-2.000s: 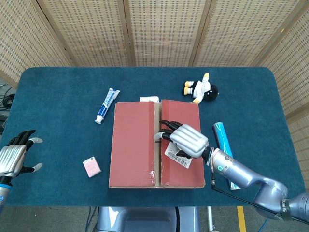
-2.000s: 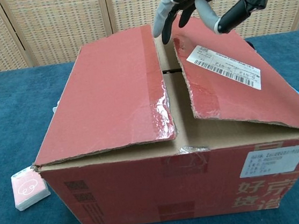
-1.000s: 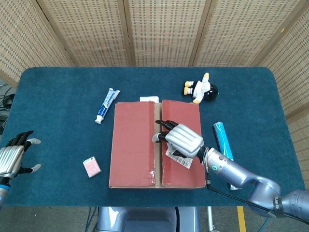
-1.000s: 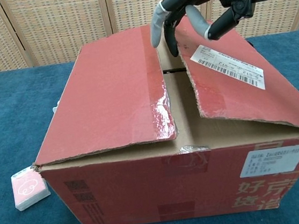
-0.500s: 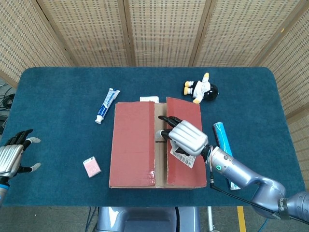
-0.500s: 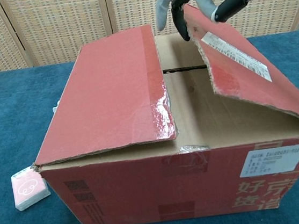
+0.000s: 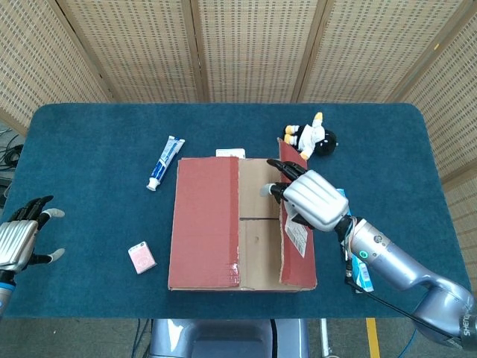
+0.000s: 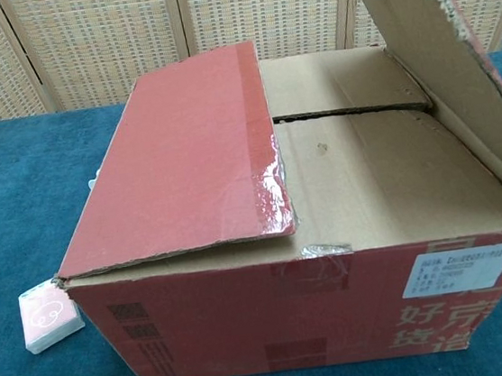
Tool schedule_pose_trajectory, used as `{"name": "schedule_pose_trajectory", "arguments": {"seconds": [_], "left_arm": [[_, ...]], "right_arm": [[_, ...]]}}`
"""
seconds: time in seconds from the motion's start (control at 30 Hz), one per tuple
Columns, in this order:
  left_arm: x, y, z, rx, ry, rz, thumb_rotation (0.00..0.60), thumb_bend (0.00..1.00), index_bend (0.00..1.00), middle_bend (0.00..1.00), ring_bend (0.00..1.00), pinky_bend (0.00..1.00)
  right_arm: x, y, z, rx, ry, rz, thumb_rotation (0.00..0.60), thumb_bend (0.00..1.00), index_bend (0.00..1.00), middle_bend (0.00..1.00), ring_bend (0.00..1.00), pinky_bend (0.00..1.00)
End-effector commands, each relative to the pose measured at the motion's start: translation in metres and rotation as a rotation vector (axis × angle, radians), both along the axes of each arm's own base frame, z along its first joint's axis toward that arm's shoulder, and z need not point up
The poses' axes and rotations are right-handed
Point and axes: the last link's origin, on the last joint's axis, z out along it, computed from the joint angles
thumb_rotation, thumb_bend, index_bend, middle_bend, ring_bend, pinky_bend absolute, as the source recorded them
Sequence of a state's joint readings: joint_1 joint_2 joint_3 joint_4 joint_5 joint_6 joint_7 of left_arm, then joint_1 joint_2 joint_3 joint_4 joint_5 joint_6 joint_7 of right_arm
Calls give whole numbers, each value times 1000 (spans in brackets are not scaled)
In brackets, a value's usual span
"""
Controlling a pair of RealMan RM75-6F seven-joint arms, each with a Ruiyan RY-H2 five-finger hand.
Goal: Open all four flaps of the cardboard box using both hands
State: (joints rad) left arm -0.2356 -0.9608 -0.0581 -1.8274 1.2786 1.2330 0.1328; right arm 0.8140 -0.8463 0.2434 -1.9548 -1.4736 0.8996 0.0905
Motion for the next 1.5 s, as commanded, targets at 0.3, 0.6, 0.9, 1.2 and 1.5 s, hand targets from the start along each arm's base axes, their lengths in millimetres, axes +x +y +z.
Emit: {"name": "schedule_pose_trajectory", "arguments": {"seconds": [0.3,0.6,0.9,1.2,1.5], "left_arm": [[4,0,-1,-17,5,-4,600,188,271,90,72,138],[4,-1,-2,-28,9,6,600,188,271,81,65,138],[5,-2,0,-28,20,11,600,188,271,79,64,138],[8,-1,0,-29,22,5,600,188,271,79,64,137],[20,6,3,-19,23,-78,600,187,270,77,64,138]], "right_arm": [[-22,-1,34,-84,39,-67,600,1000,317,518,47,138],[-39,1,51,-116,60,-120,600,1000,317,518,48,138],[-62,0,63,-154,87,-179,600,1000,317,515,48,138],[-77,-2,84,-215,74,-217,600,1000,318,514,48,139],[-94,0,80,-203,43,-267,600,1000,318,493,48,138]]}}
